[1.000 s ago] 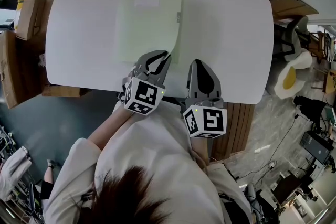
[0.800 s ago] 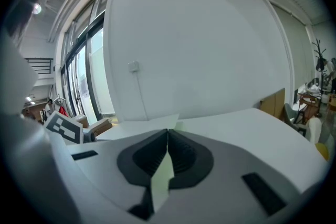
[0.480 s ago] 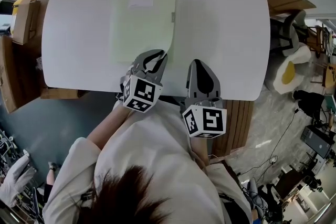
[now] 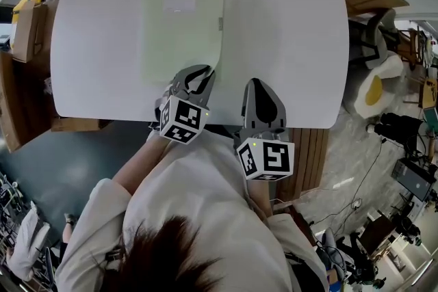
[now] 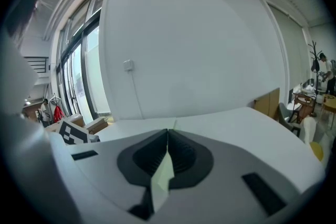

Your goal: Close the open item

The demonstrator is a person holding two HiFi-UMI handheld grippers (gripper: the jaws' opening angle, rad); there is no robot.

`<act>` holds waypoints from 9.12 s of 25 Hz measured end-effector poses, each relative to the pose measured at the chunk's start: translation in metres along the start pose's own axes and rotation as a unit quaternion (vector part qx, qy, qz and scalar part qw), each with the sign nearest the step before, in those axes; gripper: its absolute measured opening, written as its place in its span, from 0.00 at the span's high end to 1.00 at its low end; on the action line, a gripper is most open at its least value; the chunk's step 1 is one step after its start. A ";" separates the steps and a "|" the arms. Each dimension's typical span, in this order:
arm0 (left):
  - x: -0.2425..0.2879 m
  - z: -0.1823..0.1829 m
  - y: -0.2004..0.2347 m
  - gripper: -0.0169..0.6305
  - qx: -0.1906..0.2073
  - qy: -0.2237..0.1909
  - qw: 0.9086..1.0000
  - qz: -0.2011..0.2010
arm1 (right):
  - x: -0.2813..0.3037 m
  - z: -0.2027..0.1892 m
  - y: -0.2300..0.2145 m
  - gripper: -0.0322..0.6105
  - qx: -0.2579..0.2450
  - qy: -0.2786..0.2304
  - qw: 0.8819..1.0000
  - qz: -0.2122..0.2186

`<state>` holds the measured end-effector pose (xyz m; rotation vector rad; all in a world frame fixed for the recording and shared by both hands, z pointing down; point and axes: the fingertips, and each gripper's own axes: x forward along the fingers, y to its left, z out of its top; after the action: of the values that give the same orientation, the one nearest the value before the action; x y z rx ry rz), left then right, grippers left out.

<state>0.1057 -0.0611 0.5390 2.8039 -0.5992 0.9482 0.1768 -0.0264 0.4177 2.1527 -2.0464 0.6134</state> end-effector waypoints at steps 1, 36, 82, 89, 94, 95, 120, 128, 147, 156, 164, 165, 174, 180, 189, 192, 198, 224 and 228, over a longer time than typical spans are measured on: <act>0.001 -0.001 0.000 0.90 -0.001 0.003 1.000 -0.001 | -0.001 0.000 -0.001 0.94 0.000 0.001 1.000 -0.001; 0.019 -0.018 -0.028 0.65 -0.037 0.078 0.992 -0.093 | 0.012 0.029 0.029 0.93 -0.056 0.003 0.997 0.051; 0.019 -0.015 0.012 0.96 -0.226 0.100 0.967 -0.061 | 0.021 0.027 0.035 0.93 -0.068 0.005 0.996 0.058; 0.005 -0.002 0.027 0.96 -0.217 0.052 0.974 -0.030 | 0.022 0.027 0.035 0.93 -0.068 0.005 0.996 0.056; -0.006 0.007 0.037 0.96 -0.203 0.023 0.979 -0.010 | 0.028 0.025 0.042 0.93 -0.071 0.004 0.996 0.063; -0.009 0.010 0.040 0.96 -0.197 0.016 0.980 -0.003 | 0.028 0.025 0.042 0.93 -0.071 0.004 0.995 0.064; -0.080 0.065 0.089 0.96 -0.150 -0.163 0.968 0.115 | 0.024 0.029 0.058 0.94 -0.084 -0.004 0.993 0.083; -0.114 0.079 0.095 0.96 -0.142 -0.209 0.956 0.148 | 0.015 0.030 0.060 0.93 -0.088 -0.008 0.993 0.084; -0.205 0.090 0.109 0.96 -0.132 -0.287 0.924 0.216 | 0.011 0.030 0.100 0.93 -0.127 -0.013 0.984 0.126; -0.241 0.102 0.096 0.96 -0.122 -0.313 0.911 0.240 | 0.001 0.036 0.103 0.93 -0.125 -0.024 0.983 0.131; -0.254 0.109 0.088 0.96 -0.116 -0.326 0.907 0.240 | -0.004 0.040 0.110 0.93 -0.123 -0.028 0.984 0.128; -0.254 0.109 0.088 0.96 -0.115 -0.324 0.908 0.239 | -0.004 0.040 0.111 0.94 -0.123 -0.027 0.984 0.126; -0.255 0.096 0.108 0.96 -0.141 -0.311 0.915 0.214 | -0.001 0.040 0.121 0.93 -0.118 -0.018 0.989 0.092; -0.257 0.084 0.118 0.96 -0.154 -0.304 0.923 0.179 | -0.002 0.038 0.139 0.93 -0.121 -0.015 0.990 0.065; -0.248 0.084 0.112 0.96 -0.153 -0.304 0.929 0.144 | -0.005 0.027 0.146 0.93 -0.112 -0.017 0.992 0.048; -0.247 0.088 0.112 0.96 -0.151 -0.304 0.930 0.141 | -0.005 0.029 0.144 0.94 -0.110 -0.018 0.993 0.046; -0.243 0.096 0.112 0.96 -0.145 -0.307 0.932 0.129 | -0.002 0.033 0.142 0.93 -0.109 -0.022 0.993 0.040; -0.226 0.103 0.119 0.96 -0.142 -0.308 0.935 0.101 | 0.008 0.038 0.134 0.93 -0.106 -0.024 0.994 0.018; -0.228 0.095 0.125 0.96 -0.145 -0.306 0.935 0.105 | 0.011 0.034 0.140 0.93 -0.114 -0.024 0.993 0.020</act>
<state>-0.0572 -0.1232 0.3236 2.7612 -1.0262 -0.0383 0.0470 -0.0604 0.3634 2.0203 -2.0731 0.3168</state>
